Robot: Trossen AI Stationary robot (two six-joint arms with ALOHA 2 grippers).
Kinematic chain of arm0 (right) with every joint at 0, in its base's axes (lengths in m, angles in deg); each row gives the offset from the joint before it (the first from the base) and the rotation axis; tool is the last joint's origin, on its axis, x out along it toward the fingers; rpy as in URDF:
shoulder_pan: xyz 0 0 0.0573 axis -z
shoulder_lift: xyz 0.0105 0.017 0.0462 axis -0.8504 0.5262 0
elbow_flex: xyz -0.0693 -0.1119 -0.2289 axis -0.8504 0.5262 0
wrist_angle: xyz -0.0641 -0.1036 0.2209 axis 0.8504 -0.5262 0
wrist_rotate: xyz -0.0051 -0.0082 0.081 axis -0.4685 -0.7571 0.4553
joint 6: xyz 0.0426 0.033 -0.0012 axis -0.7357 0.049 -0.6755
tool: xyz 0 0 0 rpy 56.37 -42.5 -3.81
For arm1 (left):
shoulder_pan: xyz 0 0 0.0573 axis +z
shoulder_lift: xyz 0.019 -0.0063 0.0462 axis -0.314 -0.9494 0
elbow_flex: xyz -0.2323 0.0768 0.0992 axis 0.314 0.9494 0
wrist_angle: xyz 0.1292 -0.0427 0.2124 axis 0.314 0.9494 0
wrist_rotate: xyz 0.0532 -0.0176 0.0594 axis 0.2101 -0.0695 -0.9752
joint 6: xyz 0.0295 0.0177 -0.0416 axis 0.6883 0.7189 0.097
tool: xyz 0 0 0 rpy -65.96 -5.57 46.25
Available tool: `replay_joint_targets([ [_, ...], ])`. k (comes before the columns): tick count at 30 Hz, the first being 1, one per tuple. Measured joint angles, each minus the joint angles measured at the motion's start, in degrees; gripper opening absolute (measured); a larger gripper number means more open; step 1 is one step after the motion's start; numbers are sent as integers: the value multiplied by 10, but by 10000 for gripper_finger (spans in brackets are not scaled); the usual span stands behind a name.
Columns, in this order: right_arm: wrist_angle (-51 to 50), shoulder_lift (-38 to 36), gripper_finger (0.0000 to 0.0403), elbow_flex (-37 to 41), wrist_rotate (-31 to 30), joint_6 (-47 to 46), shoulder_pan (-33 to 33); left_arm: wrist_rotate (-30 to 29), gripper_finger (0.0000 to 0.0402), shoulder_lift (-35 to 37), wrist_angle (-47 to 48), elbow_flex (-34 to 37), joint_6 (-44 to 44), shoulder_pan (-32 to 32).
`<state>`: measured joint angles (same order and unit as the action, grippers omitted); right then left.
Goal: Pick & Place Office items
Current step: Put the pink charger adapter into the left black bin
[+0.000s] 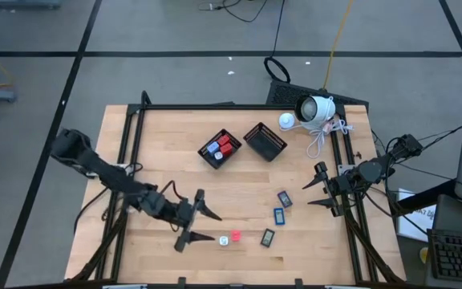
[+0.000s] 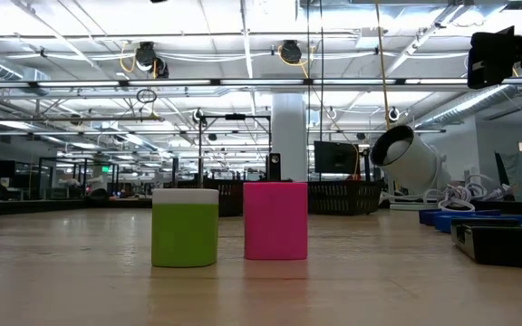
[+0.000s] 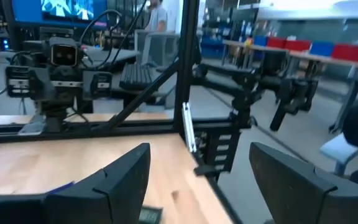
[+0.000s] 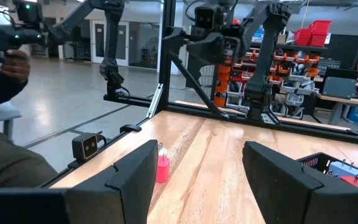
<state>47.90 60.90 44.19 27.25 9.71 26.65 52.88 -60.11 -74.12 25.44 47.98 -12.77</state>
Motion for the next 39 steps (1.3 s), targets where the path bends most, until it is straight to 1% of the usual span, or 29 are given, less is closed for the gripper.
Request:
replay_joint_targets([
  [2, 0, 0, 224, 0, 0, 0, 0, 0, 281, -35, -53, 0, -14, -2],
  [5, 0, 0, 224, 0, 0, 0, 0, 0, 285, -98, -158, 0, -57, -2],
  [8, 0, 0, 224, 0, 0, 0, 0, 0, 282, -177, -273, -18, -137, -2],
  [10, 0, 0, 224, 0, 0, 0, 0, 0, 278, -229, -327, -45, -197, -2],
  [12, 0, 0, 224, 0, 0, 0, 0, 0, 274, -275, -345, -82, -230, -1],
  [15, 0, 0, 224, 0, 0, 0, 0, 2, 269, -330, -336, -146, -237, 5],
  [17, 0, 0, 224, 0, 0, 0, 0, 1, 266, -359, -322, -186, -245, 10],
  [19, 0, 0, 224, 0, 0, 0, 0, 6, 263, -376, -288, -223, -265, 17],
  [21, 0, 0, 224, 0, 0, 0, 0, 36, 260, -384, -234, -261, -277, 22],
  [23, 0, 0, 224, 0, 0, 0, 0, 77, 256, -381, -143, -298, -293, 26],
  [25, 0, 0, 224, 0, 0, 0, 0, 111, 254, -369, 13, -345, -301, 26],
  [26, 0, 0, 224, 0, 0, 0, 0, 116, 253, -360, 112, -371, -294, 26],
  [28, 0, 0, 224, 0, 0, 0, 0, 106, 253, -346, 328, -440, -266, 23],
  [30, 0, 0, 224, 0, 0, 0, 0, 68, 253, -341, 530, -507, -240, 21],
  [31, 0, 0, 224, 0, 0, 0, 0, 46, 253, -341, 609, -534, -235, 21],
  [32, 0, 0, 224, 0, 0, 0, 0, 25, 253, -341, 668, -551, -229, 21],
  [33, 0, 0, 224, 0, 0, 0, 0, 5, 253, -341, 711, -560, -225, 22],
  [35, 0, 0, 224, 0, 0, 0, 0, -20, 253, -342, 748, -566, -223, 25],
  [39, 0, 0, 224, 0, 0, 0, 0, -14, 253, -346, 787, -566, -161, 30],
])
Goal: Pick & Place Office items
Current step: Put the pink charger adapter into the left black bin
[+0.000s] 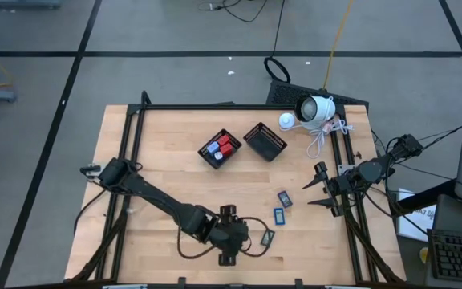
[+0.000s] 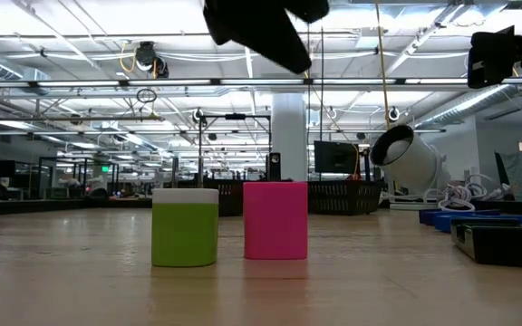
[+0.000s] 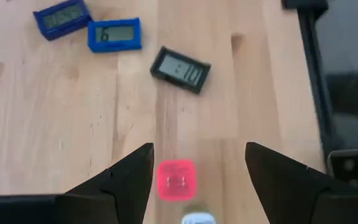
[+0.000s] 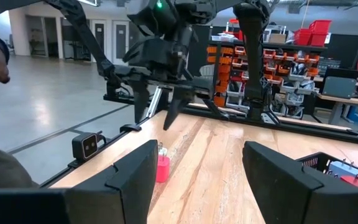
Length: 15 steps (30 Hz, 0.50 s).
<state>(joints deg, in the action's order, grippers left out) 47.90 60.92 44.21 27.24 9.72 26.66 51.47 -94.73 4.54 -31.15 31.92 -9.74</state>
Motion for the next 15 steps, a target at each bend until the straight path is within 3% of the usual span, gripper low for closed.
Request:
replay_joint_targets([
  [15, -2, 0, 224, 0, 0, 0, 0, 31, 253, -36, 18, 3, 11, 28],
])
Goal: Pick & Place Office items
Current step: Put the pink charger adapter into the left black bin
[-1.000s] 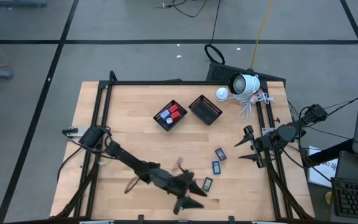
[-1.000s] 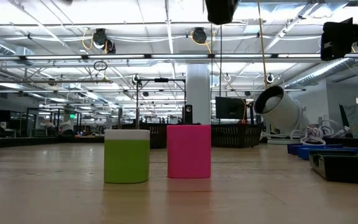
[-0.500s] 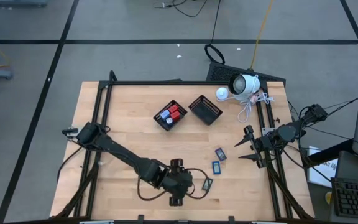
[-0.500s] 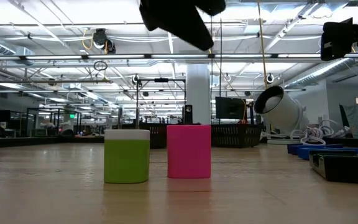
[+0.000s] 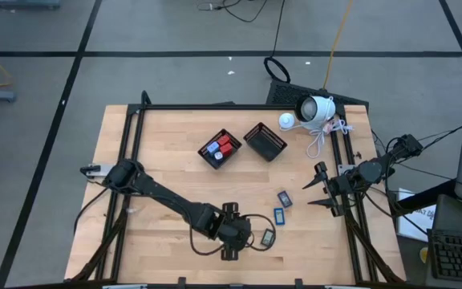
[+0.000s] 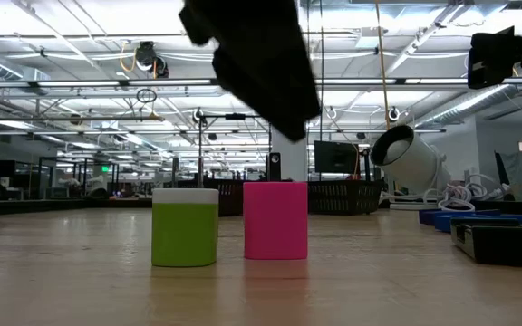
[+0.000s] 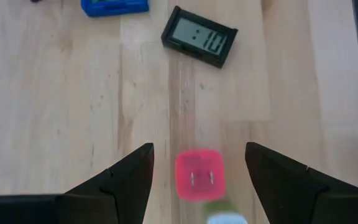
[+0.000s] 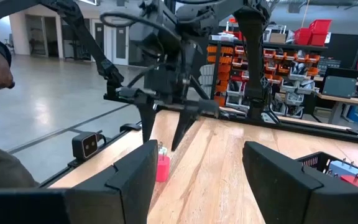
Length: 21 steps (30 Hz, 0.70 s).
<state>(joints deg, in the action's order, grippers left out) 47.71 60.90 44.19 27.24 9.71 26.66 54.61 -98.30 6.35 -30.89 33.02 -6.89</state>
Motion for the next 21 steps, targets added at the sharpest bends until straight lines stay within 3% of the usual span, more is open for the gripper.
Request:
replay_joint_targets([
  [8, -2, 0, 224, 0, 0, 0, 0, 36, 253, -44, -8, 0, -12, 0],
  [21, 0, 0, 224, 0, 0, 0, 0, 16, 253, -48, 4, 0, -26, 3],
])
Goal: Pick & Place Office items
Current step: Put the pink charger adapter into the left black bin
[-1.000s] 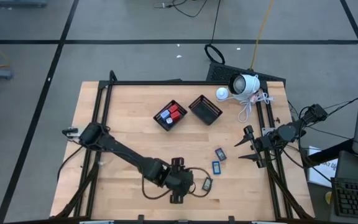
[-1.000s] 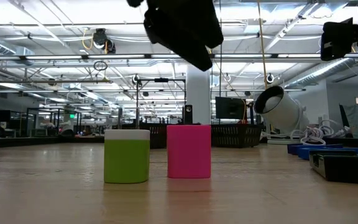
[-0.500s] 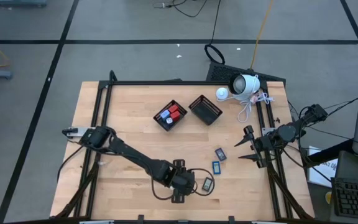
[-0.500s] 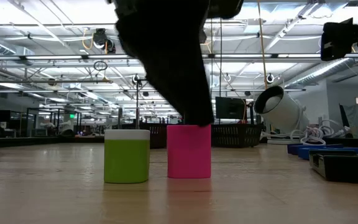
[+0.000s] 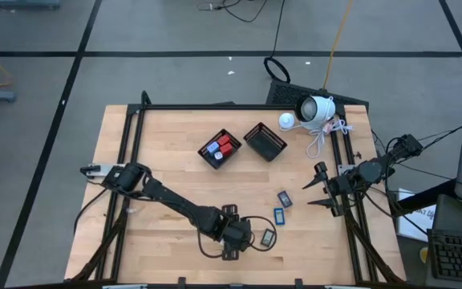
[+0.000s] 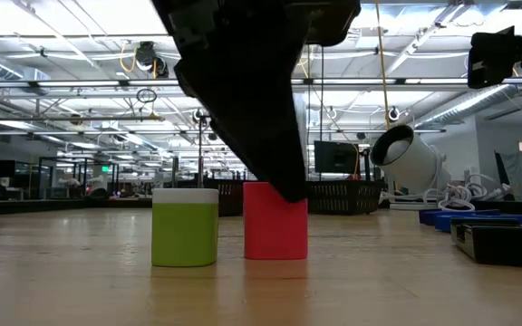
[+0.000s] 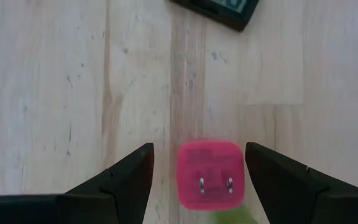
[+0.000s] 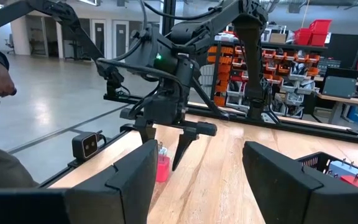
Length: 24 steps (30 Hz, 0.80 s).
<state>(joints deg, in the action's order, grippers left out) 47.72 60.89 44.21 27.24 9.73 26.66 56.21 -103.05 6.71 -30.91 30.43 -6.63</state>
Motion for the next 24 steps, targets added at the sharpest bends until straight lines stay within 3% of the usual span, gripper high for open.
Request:
replay_joint_targets([
  [8, 0, 0, 224, 0, 0, 0, 0, 0, 246, 0, 4, 0, 0, -5],
  [17, 0, 0, 224, 0, 0, 0, 0, -4, 151, 0, -2, 0, 1, -8],
  [24, 0, 0, 224, 0, 0, 0, 0, -14, 149, 0, -1, 0, -4, -7],
])
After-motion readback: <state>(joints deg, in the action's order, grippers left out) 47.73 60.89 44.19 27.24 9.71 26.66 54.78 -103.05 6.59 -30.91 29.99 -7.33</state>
